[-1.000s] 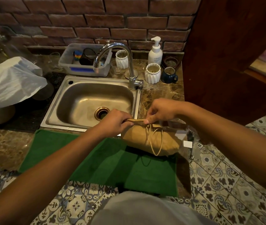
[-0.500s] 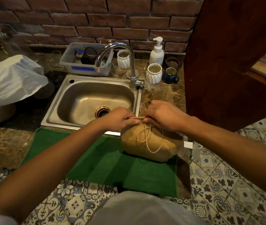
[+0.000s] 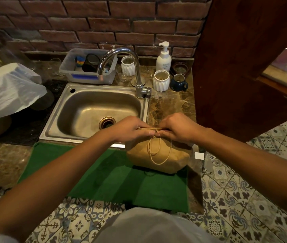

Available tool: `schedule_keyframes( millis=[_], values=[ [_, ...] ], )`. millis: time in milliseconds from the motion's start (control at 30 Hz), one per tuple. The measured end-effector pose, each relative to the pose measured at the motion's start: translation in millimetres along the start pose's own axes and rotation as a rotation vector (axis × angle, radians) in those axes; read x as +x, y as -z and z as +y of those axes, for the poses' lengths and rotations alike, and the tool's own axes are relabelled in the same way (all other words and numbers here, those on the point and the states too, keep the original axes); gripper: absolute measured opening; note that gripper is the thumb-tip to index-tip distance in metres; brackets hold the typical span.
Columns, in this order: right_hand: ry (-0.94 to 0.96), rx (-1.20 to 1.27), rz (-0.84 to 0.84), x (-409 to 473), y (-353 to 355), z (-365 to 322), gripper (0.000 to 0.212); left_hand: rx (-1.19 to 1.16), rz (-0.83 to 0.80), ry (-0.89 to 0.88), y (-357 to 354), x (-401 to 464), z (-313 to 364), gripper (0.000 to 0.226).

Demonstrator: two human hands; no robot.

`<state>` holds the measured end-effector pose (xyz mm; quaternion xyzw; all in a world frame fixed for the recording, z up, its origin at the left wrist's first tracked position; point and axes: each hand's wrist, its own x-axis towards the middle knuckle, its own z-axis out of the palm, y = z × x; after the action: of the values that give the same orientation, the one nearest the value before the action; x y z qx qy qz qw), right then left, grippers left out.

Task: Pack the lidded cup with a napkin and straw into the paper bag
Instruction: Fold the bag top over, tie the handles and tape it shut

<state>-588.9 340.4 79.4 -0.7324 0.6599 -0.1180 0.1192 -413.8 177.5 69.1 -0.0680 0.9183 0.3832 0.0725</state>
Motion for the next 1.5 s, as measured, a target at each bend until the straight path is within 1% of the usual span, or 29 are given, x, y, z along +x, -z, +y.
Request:
schedule_keyframes(
  millis=[100,200,233,333,400,567,633,733,867,933,1033,1100,1133,1233,1333,1400,1500],
  values=[
    [-0.019,0.015,-0.004,0,2,1,0.031,0.064,0.071,-0.019,-4,5,3,0.048],
    [-0.130,0.020,-0.087,-7,8,11,0.047,0.083,0.123,-0.002,-4,1,-1,0.042],
    [-0.157,0.037,-0.104,-9,9,14,0.048,0.082,0.130,-0.002,-4,0,-2,0.040],
    [-0.140,0.058,-0.060,-16,8,17,0.045,0.053,0.119,0.003,-2,-2,-2,0.036],
    [-0.126,0.061,-0.029,-17,8,17,0.046,0.051,0.110,0.020,0,-1,0,0.036],
    [-0.168,0.097,-0.061,-19,9,21,0.056,0.062,0.106,0.038,1,0,2,0.033],
    [-0.196,0.145,-0.061,-24,12,27,0.060,0.019,0.116,0.050,1,-2,0,0.033],
    [-0.226,0.186,-0.063,-28,12,32,0.060,-0.018,0.109,0.065,3,-3,1,0.033],
    [-0.247,0.228,-0.100,-28,13,34,0.071,-0.052,0.087,0.103,3,-2,6,0.035],
    [-0.244,0.265,-0.124,-25,17,32,0.066,-0.044,0.084,0.113,3,-2,8,0.034],
    [-0.227,0.301,-0.143,-15,18,25,0.043,-0.041,0.077,0.104,0,2,12,0.029],
    [-0.211,0.288,-0.117,-8,18,21,0.028,-0.085,0.076,0.113,0,4,14,0.026],
    [-0.206,0.277,-0.093,-6,18,20,0.024,-0.128,0.075,0.123,2,4,15,0.024],
    [-0.187,0.238,-0.052,-4,21,18,0.024,-0.236,0.055,0.149,7,1,16,0.022],
    [-0.198,0.225,-0.037,-5,18,20,0.031,-0.238,0.037,0.149,9,0,16,0.025],
    [-0.237,0.221,-0.056,-7,15,23,0.040,-0.206,0.046,0.150,7,1,15,0.028],
    [-0.352,0.356,-0.035,-18,14,30,0.036,-0.177,0.079,0.149,3,1,10,0.030]
  ],
)
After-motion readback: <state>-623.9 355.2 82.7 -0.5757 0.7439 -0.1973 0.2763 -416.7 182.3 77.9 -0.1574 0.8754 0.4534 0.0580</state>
